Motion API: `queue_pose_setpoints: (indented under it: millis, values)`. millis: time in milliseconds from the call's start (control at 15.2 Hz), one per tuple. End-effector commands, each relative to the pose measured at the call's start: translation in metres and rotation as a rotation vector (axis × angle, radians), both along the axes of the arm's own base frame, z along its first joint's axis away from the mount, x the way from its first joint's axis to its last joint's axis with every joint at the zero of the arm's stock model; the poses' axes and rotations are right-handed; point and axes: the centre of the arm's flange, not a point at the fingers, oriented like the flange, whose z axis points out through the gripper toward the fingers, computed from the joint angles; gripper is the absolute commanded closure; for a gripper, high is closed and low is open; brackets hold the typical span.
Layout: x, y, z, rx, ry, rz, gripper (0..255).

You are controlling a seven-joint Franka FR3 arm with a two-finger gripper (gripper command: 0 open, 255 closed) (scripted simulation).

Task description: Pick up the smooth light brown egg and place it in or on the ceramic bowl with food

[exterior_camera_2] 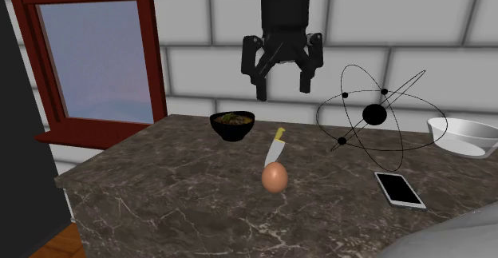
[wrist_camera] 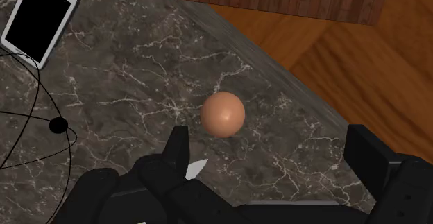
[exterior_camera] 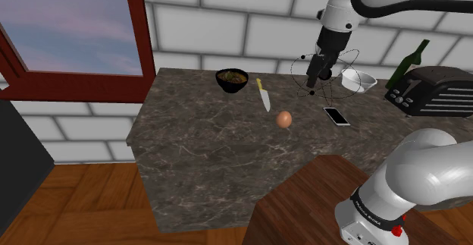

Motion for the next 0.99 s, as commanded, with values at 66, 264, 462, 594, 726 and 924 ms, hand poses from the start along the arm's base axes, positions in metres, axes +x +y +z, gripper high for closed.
queue_pose_setpoints:
  millis: [66, 264, 462, 594, 726, 924]
  values:
    - [0.003, -0.006, -0.012, 0.022, -0.010, -0.036, 0]
    - [0.010, -0.025, -0.049, 0.087, -0.038, -0.145, 0]
    - [0.016, -0.041, -0.087, 0.152, -0.067, -0.253, 0]
    - [0.019, -0.051, -0.113, 0.196, -0.086, -0.326, 0]
    - [0.023, -0.061, -0.139, 0.240, -0.105, -0.398, 0]
    - [0.028, -0.073, -0.179, 0.305, -0.133, -0.507, 0]
